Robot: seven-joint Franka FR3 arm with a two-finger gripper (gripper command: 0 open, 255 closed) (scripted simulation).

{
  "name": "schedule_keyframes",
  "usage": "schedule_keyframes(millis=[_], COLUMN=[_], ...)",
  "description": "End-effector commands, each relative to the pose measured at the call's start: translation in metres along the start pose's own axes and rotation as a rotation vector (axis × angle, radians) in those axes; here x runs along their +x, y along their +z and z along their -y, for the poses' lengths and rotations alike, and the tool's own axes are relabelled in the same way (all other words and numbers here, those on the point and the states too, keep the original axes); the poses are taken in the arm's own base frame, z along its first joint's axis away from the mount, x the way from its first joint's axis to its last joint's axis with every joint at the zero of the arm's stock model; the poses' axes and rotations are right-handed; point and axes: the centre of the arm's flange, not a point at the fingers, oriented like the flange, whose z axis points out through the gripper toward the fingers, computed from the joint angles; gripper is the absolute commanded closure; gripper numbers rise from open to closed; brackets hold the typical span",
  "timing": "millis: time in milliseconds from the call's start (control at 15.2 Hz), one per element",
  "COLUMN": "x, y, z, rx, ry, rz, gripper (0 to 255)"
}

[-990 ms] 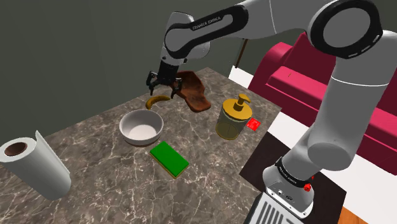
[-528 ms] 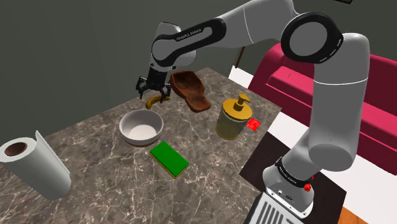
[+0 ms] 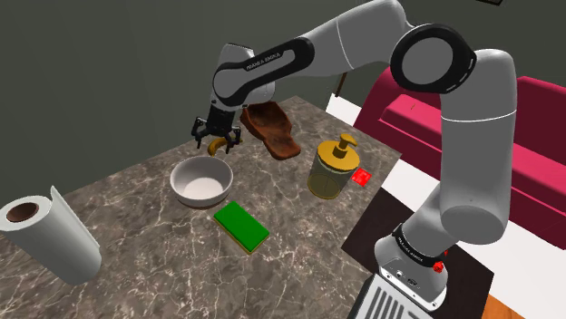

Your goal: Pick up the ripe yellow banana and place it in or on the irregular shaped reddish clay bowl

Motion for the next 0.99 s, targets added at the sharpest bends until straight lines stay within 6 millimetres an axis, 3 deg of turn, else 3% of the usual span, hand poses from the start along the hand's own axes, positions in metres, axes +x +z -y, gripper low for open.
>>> schedule_keyframes(millis=[0, 198, 264, 924], x=[-0.0001, -0.0001, -0.0001, -0.0011], y=[0.0005, 0.0004, 0.0004, -0.0046], z=[0.0001, 0.0001, 0.0001, 0.0012], rx=[0.0, 0.0, 0.0, 0.0], ry=[0.0, 0.0, 0.0, 0.0], rz=[0.0, 0.0, 0.0, 0.0], gripper=[0, 0, 255, 255])
